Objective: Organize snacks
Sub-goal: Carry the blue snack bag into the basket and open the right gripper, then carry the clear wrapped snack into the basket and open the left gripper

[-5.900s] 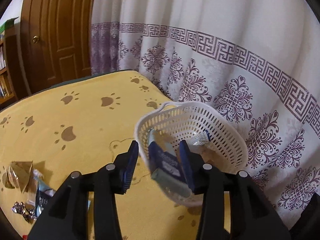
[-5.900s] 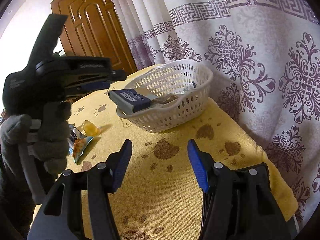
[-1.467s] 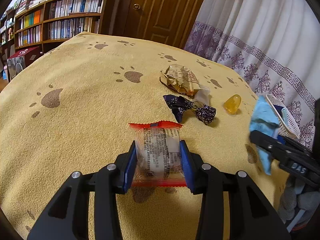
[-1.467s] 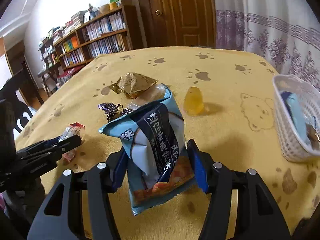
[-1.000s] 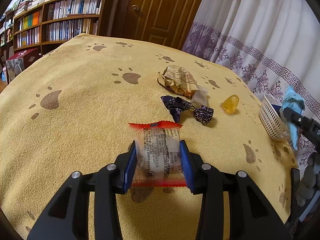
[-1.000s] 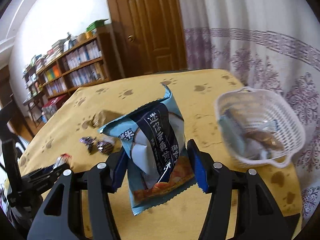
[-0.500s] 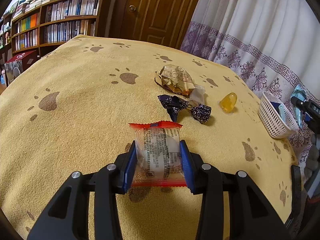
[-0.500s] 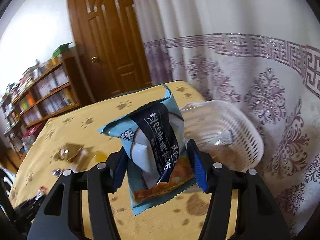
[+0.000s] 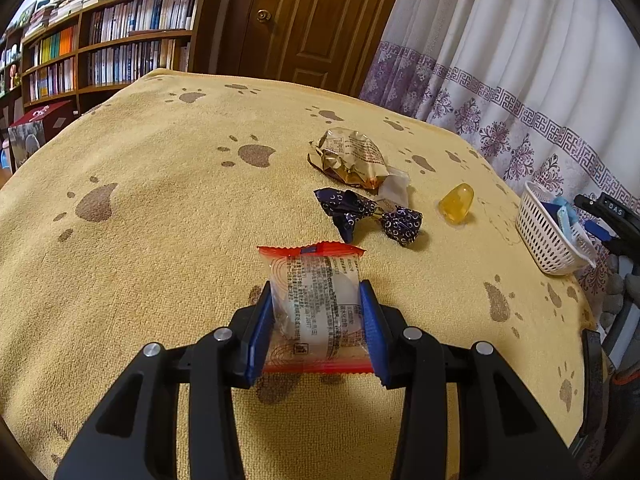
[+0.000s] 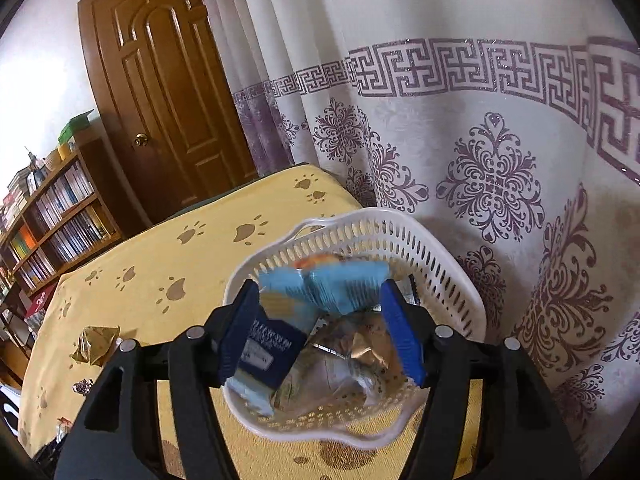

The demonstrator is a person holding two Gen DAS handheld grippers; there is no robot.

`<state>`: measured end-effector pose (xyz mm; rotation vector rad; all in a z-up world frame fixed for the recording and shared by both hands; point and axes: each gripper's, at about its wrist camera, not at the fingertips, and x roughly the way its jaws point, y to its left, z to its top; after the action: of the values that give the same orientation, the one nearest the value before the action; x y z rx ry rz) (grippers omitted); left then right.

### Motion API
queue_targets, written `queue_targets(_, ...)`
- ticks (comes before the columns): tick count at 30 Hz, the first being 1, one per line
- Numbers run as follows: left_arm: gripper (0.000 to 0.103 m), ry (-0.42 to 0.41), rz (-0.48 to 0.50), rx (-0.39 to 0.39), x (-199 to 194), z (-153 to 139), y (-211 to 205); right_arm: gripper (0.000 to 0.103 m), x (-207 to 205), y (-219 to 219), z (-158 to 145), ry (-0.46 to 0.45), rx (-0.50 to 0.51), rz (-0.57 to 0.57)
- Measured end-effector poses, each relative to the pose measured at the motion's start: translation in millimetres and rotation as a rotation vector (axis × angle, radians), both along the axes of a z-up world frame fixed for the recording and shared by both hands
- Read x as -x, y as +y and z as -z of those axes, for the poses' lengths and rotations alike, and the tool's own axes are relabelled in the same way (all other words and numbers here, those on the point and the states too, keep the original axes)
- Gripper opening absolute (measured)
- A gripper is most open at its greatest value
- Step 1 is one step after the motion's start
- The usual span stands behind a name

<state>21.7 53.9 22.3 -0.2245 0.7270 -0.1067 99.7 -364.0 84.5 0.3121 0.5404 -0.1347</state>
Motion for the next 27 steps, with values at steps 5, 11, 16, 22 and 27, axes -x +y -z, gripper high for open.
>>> queue_targets(5, 0.041, 0.003, -0.001, -0.005, -1.2, 0.6, -1.1, 0.065, 13.3, 5.6, 0.3, -0.014, -0.01, -0.013)
queue_targets(11, 0.041, 0.011, 0.013, -0.024, -2.6, -0.5, -6.4, 0.065, 36.3, 15.7, -1.5, -0.05, 0.009, -0.017)
queue_targets(16, 0.041, 0.042, 0.047, 0.038, -5.2, -3.7, -13.3, 0.065, 59.9, 24.0, 1.8, -0.08, 0.02, -0.013)
queue_targets(22, 0.041, -0.013, 0.096, 0.014, -4.2, -30.0, -40.1, 0.065, 86.8, 28.0, 11.0, -0.102, 0.024, 0.007)
queue_targets(27, 0.041, -0.046, 0.168, 0.0, -10.6, -52.0, -74.5, 0.065, 101.6, 27.7, 31.1, -0.079, -0.02, 0.016)
